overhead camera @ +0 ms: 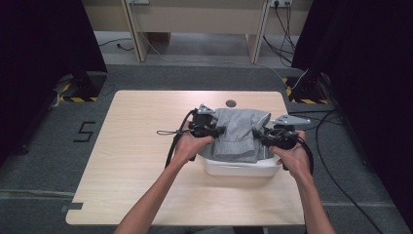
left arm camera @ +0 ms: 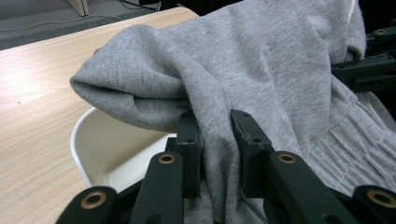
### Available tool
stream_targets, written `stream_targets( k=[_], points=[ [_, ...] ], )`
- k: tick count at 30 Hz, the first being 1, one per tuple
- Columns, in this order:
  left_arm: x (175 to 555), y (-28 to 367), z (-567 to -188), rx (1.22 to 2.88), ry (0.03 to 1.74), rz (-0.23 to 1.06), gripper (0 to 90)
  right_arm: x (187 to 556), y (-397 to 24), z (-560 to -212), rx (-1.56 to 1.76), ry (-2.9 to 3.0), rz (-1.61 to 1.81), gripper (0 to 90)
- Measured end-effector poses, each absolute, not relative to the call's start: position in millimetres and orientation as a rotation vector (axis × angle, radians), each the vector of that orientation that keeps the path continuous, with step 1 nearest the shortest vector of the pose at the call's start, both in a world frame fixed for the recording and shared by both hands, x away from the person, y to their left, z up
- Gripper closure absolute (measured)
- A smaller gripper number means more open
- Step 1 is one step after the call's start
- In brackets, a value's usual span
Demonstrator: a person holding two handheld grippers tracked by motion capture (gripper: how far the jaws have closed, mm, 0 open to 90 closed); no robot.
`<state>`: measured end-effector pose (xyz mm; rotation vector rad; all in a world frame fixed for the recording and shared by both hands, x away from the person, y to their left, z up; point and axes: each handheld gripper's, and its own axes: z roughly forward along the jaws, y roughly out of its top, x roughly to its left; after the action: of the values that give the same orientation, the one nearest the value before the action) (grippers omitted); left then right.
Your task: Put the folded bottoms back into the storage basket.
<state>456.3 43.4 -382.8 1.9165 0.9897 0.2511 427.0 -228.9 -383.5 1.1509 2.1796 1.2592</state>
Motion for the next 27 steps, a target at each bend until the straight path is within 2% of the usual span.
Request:
stream_targets(
  k=[27],
  points=[
    [469, 27, -405, 1.969, 1.024, 0.241, 72.9, 439, -236, -405, 1.213, 2.206, 1.207, 67.6]
  ],
)
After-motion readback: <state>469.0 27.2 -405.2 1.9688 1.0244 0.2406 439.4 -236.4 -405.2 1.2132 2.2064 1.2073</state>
